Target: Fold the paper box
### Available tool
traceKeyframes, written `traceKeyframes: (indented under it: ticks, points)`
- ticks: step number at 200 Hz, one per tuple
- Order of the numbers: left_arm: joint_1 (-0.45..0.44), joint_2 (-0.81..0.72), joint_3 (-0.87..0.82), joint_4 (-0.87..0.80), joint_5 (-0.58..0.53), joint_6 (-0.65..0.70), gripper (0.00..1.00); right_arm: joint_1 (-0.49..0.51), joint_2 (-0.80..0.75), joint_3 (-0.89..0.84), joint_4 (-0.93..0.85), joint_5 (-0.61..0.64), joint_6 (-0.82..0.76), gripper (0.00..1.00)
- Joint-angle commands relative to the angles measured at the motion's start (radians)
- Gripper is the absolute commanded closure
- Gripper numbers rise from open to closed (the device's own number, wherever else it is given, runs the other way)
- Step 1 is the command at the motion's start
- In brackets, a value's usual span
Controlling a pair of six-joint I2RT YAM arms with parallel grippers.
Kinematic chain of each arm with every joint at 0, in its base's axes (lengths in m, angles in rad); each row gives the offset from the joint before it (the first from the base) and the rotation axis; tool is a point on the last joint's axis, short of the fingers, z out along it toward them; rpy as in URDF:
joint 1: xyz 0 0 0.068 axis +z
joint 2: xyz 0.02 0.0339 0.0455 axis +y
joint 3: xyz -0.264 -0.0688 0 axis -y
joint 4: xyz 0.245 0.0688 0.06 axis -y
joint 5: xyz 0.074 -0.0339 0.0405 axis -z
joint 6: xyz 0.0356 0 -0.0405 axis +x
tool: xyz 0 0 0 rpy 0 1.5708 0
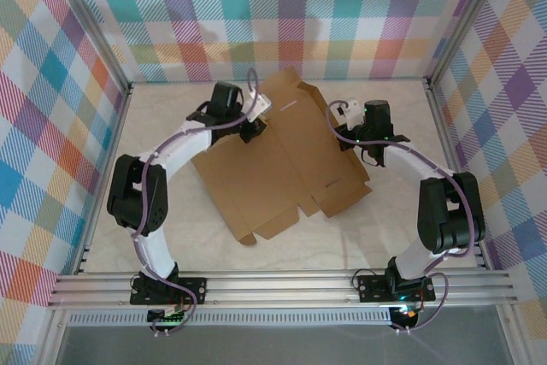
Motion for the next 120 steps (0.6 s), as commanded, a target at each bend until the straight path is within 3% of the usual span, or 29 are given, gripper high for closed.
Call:
traceKeyframes:
  ticks: [1, 48, 78, 101, 120]
  points:
    - [-0.064, -0.03, -0.105, 0.245, -0.21, 0.079, 0.8, 0.003, -0.024, 0.024, 0.063, -0.019, 0.025, 1.0]
    - [-0.153, 0.014, -0.182, 0.361, -0.44, 0.24, 0.8, 0.003, -0.027, 0.022, 0.075, -0.014, 0.036, 1.0]
    - [-0.171, 0.045, -0.181, 0.375, -0.507, 0.287, 0.8, 0.004, -0.032, 0.021, 0.078, -0.015, 0.039, 1.0]
    - [-0.168, 0.033, -0.174, 0.37, -0.485, 0.259, 0.77, 0.003, -0.032, 0.022, 0.07, -0.008, 0.033, 1.0]
    - [-0.137, 0.01, -0.128, 0.273, -0.333, 0.142, 0.7, 0.003, -0.033, 0.025, 0.063, 0.003, 0.027, 1.0]
